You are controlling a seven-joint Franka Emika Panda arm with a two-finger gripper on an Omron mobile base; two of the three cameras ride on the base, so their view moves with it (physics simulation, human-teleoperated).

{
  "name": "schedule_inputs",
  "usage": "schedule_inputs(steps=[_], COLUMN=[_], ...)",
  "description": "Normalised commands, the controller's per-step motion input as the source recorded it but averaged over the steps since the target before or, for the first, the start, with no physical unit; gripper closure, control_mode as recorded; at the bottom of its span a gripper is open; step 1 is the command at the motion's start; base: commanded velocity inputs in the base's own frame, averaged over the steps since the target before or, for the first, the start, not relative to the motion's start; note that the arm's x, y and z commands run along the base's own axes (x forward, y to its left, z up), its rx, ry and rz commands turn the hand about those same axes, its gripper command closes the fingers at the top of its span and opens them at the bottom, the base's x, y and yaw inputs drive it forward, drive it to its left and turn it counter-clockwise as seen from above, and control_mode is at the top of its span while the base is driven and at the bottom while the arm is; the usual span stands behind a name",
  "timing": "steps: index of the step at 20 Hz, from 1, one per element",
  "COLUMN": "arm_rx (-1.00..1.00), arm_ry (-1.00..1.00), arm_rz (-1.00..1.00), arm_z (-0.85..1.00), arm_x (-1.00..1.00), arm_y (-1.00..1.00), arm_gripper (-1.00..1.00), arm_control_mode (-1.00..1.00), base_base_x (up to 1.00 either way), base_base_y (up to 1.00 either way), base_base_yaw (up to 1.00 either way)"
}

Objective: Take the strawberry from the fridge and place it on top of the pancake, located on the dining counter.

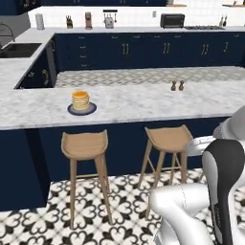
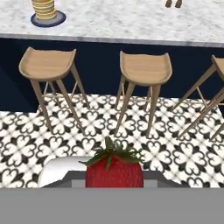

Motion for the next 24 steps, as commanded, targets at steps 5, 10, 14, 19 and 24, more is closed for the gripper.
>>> schedule_inputs(steps=[5,10,14,19,24], arm_rx=[0.0,0.0,0.0,0.0,0.0], arm_ry=[0.0,0.0,0.0,0.0,0.0], arm_rz=[0.0,0.0,0.0,0.0,0.0], arm_z=[0.0,0.0,0.0,0.0,0.0], arm_x=[0.0,0.0,0.0,0.0,0.0], arm_y=[0.0,0.0,0.0,0.0,0.0], arm_gripper=[1.0,1.0,1.0,1.0,1.0], arm_control_mode=[1.0,1.0,1.0,1.0,1.0], base_base_x=[0.69,0.47,0.5,0.47,0.59], base_base_y=[1.0,1.0,0.85,0.57,0.16], base_base_yaw=[-0.33,-0.19,-0.01,0.04,0.0])
